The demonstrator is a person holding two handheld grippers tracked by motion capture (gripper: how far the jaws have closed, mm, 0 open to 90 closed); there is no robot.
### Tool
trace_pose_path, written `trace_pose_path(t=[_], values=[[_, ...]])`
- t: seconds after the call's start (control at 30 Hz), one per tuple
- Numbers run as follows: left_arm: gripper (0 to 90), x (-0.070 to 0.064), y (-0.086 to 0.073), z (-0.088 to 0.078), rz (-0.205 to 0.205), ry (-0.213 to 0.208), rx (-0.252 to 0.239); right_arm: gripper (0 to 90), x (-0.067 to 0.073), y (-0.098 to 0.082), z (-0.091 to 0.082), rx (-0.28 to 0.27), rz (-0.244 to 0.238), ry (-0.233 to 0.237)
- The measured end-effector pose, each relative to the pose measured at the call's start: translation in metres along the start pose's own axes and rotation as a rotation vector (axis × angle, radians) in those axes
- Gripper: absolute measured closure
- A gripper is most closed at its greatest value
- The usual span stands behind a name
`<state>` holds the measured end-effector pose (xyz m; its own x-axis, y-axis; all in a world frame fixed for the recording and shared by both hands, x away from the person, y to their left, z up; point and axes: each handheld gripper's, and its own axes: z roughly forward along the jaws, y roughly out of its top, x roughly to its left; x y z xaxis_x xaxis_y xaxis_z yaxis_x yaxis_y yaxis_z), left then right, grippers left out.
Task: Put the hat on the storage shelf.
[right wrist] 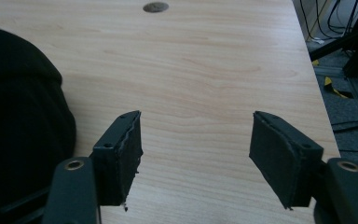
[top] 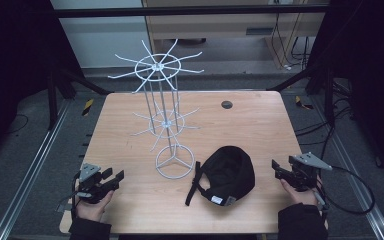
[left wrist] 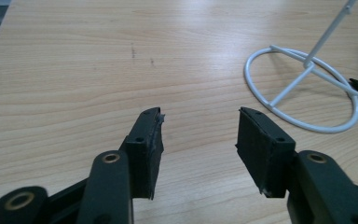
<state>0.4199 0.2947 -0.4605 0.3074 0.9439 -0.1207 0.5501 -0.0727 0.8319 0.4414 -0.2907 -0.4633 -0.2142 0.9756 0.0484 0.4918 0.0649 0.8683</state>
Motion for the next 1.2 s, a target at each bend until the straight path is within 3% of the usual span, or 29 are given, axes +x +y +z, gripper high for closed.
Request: trace_pose_path(t=[0.17, 0.2, 0.37, 0.9, 1.2], values=[[52.4, -0.01, 0.001, 0.001, -0.003, -0.014, 0.007, 35.0, 0.005, 0.006, -0.008, -0.022, -0.005, 0.022], [53.4, -0.017, 0.003, 0.0, 0.015, -0.026, 0.002, 33.6, 0.007, 0.009, -0.012, -0.029, 0.004, 0.045], [54.1, -0.034, 0.005, 0.001, 0.048, -0.062, -0.004, 33.3, 0.014, 0.019, -0.022, -0.058, -0.001, 0.071], [55.8, -0.077, 0.007, 0.006, 0.118, -0.128, -0.007, 42.1, 0.04, 0.042, -0.04, -0.041, -0.068, 0.196], [56.0, -0.099, 0.007, 0.015, 0.166, -0.171, 0.005, 42.7, 0.059, 0.047, -0.038, -0.025, -0.106, 0.254]])
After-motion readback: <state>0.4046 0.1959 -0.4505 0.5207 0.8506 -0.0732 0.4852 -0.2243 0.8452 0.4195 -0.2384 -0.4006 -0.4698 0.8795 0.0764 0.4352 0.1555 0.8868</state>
